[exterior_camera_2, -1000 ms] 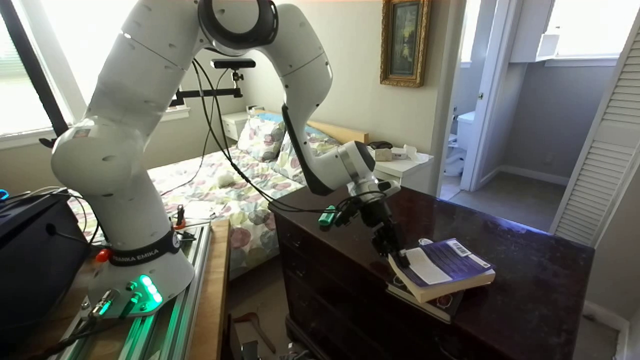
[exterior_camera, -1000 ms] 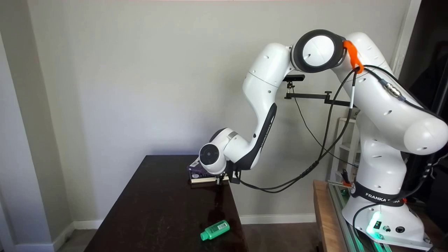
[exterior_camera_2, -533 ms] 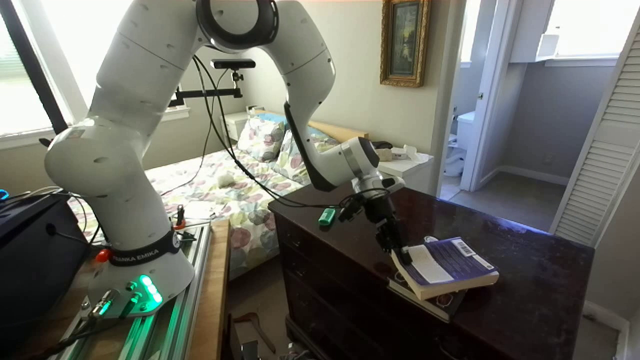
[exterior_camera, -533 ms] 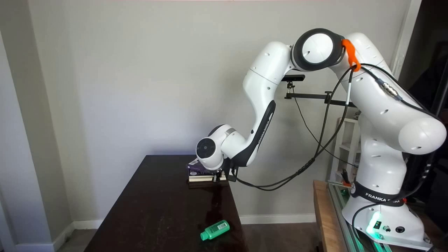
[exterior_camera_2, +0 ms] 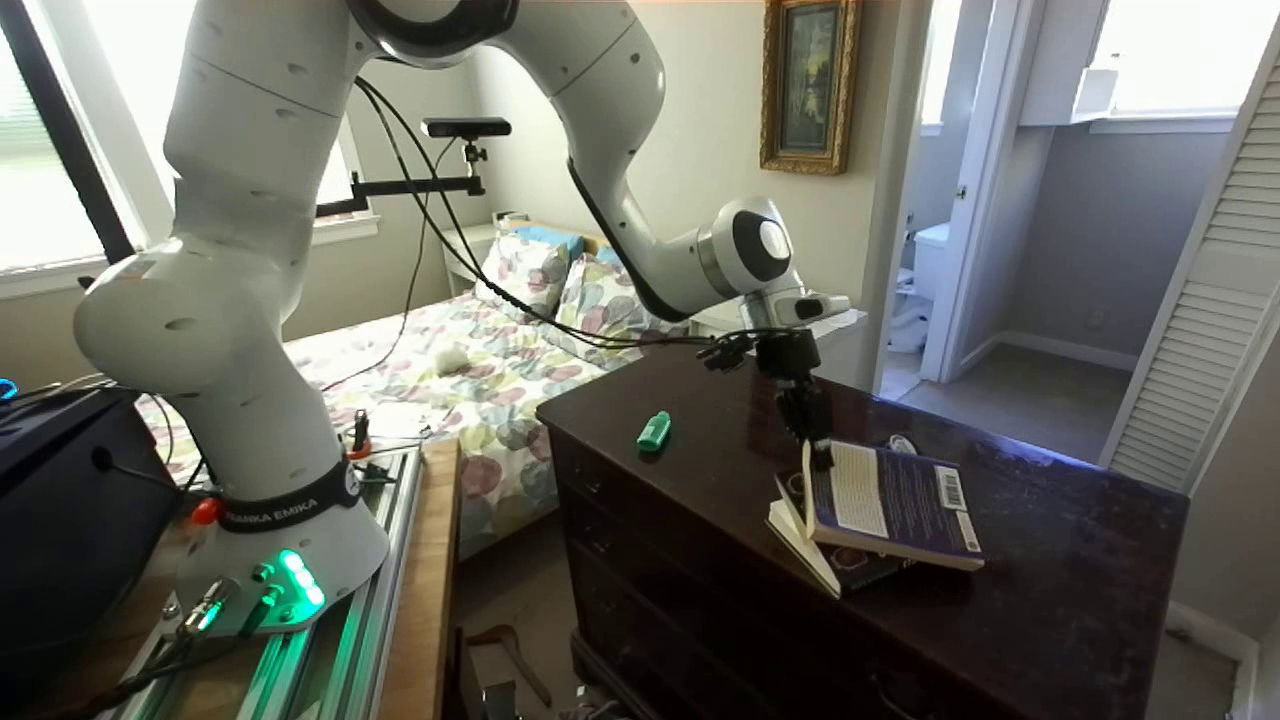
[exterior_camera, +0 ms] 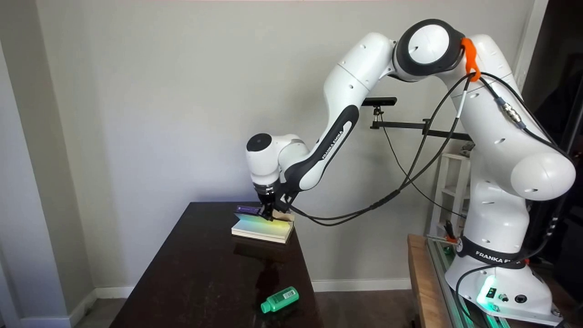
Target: Unstack the two books.
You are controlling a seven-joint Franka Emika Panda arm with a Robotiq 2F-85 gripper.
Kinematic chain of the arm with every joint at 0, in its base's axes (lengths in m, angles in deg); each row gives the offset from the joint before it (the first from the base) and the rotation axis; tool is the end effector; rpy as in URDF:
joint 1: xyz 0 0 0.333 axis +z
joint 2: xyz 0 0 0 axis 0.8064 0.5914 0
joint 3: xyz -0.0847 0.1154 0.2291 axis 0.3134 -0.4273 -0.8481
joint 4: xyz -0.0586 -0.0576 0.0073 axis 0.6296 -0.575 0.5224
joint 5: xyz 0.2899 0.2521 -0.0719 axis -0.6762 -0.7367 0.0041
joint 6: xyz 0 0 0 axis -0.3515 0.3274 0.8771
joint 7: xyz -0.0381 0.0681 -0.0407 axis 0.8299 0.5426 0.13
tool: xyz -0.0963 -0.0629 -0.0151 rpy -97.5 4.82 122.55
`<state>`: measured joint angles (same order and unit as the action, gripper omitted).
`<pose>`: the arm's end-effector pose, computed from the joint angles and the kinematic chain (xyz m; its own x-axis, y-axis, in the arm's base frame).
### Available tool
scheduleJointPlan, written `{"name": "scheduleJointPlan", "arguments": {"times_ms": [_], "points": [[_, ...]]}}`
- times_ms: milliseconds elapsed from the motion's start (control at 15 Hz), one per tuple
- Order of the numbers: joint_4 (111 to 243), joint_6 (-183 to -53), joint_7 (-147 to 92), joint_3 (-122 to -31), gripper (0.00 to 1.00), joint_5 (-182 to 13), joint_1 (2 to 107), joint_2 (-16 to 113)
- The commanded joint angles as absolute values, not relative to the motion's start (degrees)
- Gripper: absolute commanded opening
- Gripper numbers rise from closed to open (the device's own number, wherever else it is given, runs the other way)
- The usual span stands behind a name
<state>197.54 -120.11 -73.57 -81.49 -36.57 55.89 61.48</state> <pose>0.5808 0.0208 0.1520 0.9786 -0.0842 0.1879 -0.1690 -0.8499 0.4992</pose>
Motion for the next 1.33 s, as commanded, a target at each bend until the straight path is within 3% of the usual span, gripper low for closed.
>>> {"name": "scheduleJointPlan", "arguments": {"times_ms": [0, 333, 533, 867, 1267], "points": [[198.1, -126.1, -70.5, -81.7, 0.16, -46.0, 55.6, 59.9], [198.0, -129.9, -68.5, -79.2, 0.2, -52.0, 58.3, 61.0], [198.4, -130.9, -67.4, -78.1, 0.04, -54.4, 59.4, 61.5], [200.4, -136.7, -61.4, -80.1, 0.07, -65.8, 58.4, 57.4], [200.7, -139.2, -42.1, -88.9, 0.07, -91.8, 54.3, 52.6]]}}
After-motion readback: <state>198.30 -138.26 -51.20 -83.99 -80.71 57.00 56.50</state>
